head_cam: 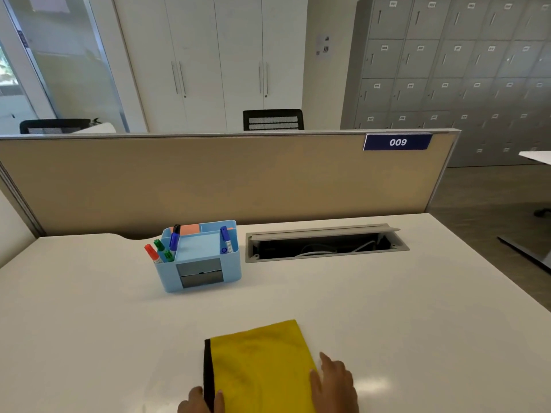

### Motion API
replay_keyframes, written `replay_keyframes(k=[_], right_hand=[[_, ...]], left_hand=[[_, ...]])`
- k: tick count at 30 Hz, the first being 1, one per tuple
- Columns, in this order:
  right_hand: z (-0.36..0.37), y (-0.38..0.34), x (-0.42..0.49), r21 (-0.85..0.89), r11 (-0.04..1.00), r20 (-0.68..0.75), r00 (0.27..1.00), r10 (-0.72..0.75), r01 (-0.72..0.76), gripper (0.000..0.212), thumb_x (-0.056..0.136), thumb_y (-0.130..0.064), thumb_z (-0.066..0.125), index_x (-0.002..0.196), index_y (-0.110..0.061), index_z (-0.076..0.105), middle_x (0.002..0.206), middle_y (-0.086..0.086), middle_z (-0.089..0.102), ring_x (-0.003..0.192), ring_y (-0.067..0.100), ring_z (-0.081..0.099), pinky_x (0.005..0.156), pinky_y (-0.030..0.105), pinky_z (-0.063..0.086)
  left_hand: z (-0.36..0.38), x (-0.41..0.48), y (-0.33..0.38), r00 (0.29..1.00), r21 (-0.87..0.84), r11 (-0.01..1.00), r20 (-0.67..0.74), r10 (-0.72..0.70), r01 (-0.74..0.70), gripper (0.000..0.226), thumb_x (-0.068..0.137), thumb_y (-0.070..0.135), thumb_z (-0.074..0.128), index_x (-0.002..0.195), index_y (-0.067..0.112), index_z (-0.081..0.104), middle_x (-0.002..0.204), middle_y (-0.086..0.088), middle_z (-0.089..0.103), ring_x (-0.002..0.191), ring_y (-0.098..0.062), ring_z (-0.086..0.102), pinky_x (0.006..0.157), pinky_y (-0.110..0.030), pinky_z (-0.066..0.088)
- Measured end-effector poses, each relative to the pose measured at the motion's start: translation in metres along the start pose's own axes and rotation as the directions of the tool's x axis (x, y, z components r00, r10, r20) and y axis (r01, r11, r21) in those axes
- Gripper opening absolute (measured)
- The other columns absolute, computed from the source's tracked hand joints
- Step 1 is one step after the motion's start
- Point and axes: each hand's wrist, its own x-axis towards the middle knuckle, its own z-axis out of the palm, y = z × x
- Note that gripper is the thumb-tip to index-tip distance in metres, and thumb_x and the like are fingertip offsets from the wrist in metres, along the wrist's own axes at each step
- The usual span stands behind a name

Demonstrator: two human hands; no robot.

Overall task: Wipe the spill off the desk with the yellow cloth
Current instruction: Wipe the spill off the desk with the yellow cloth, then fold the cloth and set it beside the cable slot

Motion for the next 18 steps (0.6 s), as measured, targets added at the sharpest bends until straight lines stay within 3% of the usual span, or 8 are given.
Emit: replay_keyframes(k=[2, 3, 5, 6, 7, 9, 13, 18], right_hand=[[-0.001, 0.007, 0.002, 0.132, 0.991, 0.038, 0.999, 0.017, -0.022, 0.041, 0.094, -0.037, 0.043, 0.131, -0.021, 0.045, 0.122, 0.005, 0.054, 0.116, 0.017, 0.051, 0.095, 0.020, 0.040], [-0.004, 0.010, 0.001, 0.162, 0.987, 0.073, 0.997, 0.013, -0.024, 0.035, 0.093, -0.036, 0.048, 0.123, -0.020, 0.053, 0.109, 0.005, 0.056, 0.107, 0.017, 0.055, 0.092, 0.020, 0.042], [-0.003, 0.011, -0.001, 0.216, 0.976, 0.117, 0.993, 0.005, -0.031, 0.019, 0.089, -0.034, 0.055, 0.107, -0.026, 0.056, 0.086, -0.001, 0.050, 0.089, 0.014, 0.054, 0.087, 0.019, 0.043], [-0.003, 0.010, -0.001, 0.237, 0.971, 0.125, 0.992, 0.006, -0.036, 0.012, 0.088, -0.032, 0.057, 0.099, -0.029, 0.051, 0.080, -0.004, 0.046, 0.084, 0.012, 0.050, 0.084, 0.019, 0.042], [-0.003, 0.010, 0.000, 0.252, 0.967, 0.134, 0.991, 0.000, -0.034, 0.012, 0.088, -0.030, 0.057, 0.094, -0.029, 0.046, 0.080, -0.004, 0.045, 0.082, 0.011, 0.048, 0.079, 0.018, 0.041], [-0.003, 0.009, 0.002, 0.274, 0.961, 0.139, 0.990, 0.006, -0.044, 0.015, 0.088, -0.025, 0.057, 0.089, -0.028, 0.043, 0.089, 0.000, 0.050, 0.082, 0.011, 0.049, 0.071, 0.015, 0.036], [-0.014, 0.008, 0.003, 0.363, 0.931, 0.109, 0.994, -0.008, -0.033, 0.022, 0.084, -0.014, 0.062, 0.079, -0.030, 0.047, 0.087, 0.004, 0.056, 0.077, 0.014, 0.052, 0.063, 0.014, 0.037], [-0.046, 0.022, 0.018, 0.413, 0.910, -0.063, 0.998, -0.005, 0.030, 0.018, 0.083, -0.007, 0.063, 0.079, -0.023, 0.056, 0.087, 0.008, 0.061, 0.074, 0.018, 0.054, 0.071, 0.027, 0.043]], left_hand=[[-0.040, 0.036, -0.053, 0.995, -0.057, 0.994, -0.032, -0.093, 0.091, 0.036, 0.089, 0.029, 0.053, 0.065, 0.002, 0.053, 0.068, -0.021, 0.056, 0.083, -0.042, 0.054, 0.088, -0.051, 0.042], [-0.024, 0.030, -0.019, 0.980, -0.005, 0.980, -0.032, -0.198, 0.197, 0.033, 0.089, 0.024, 0.055, 0.063, 0.003, 0.051, 0.067, -0.019, 0.054, 0.083, -0.040, 0.053, 0.088, -0.050, 0.041], [-0.009, 0.018, 0.032, 0.982, 0.065, 0.980, 0.014, -0.187, 0.185, 0.031, 0.087, 0.015, 0.058, 0.060, 0.006, 0.045, 0.066, -0.015, 0.050, 0.082, -0.036, 0.050, 0.087, -0.047, 0.040], [-0.001, 0.009, 0.046, 0.968, -0.036, 0.968, 0.053, -0.246, 0.248, 0.032, 0.086, 0.010, 0.059, 0.059, 0.007, 0.042, 0.065, -0.012, 0.047, 0.081, -0.034, 0.048, 0.087, -0.045, 0.039], [0.002, 0.004, 0.070, 0.907, 0.035, 0.945, 0.272, -0.323, 0.326, 0.040, 0.083, 0.006, 0.062, 0.055, 0.013, 0.035, 0.063, -0.005, 0.041, 0.081, -0.028, 0.045, 0.085, -0.039, 0.038], [0.009, 0.018, 0.092, 0.942, -0.134, 0.940, 0.169, -0.291, 0.314, 0.041, 0.081, -0.004, 0.059, 0.055, 0.011, 0.032, 0.064, -0.006, 0.039, 0.080, -0.029, 0.043, 0.085, -0.042, 0.037], [0.012, 0.015, 0.118, 0.953, -0.173, 0.938, 0.074, -0.293, 0.302, 0.042, 0.079, -0.015, 0.052, 0.056, 0.011, 0.028, 0.068, -0.010, 0.043, 0.083, -0.033, 0.046, 0.078, -0.031, 0.041], [0.035, 0.023, 0.143, 0.973, -0.087, 0.984, 0.184, -0.140, 0.157, 0.020, 0.087, 0.008, 0.055, 0.092, 0.007, 0.036, 0.111, -0.025, 0.060, 0.101, -0.038, 0.058, 0.077, -0.035, 0.037]])
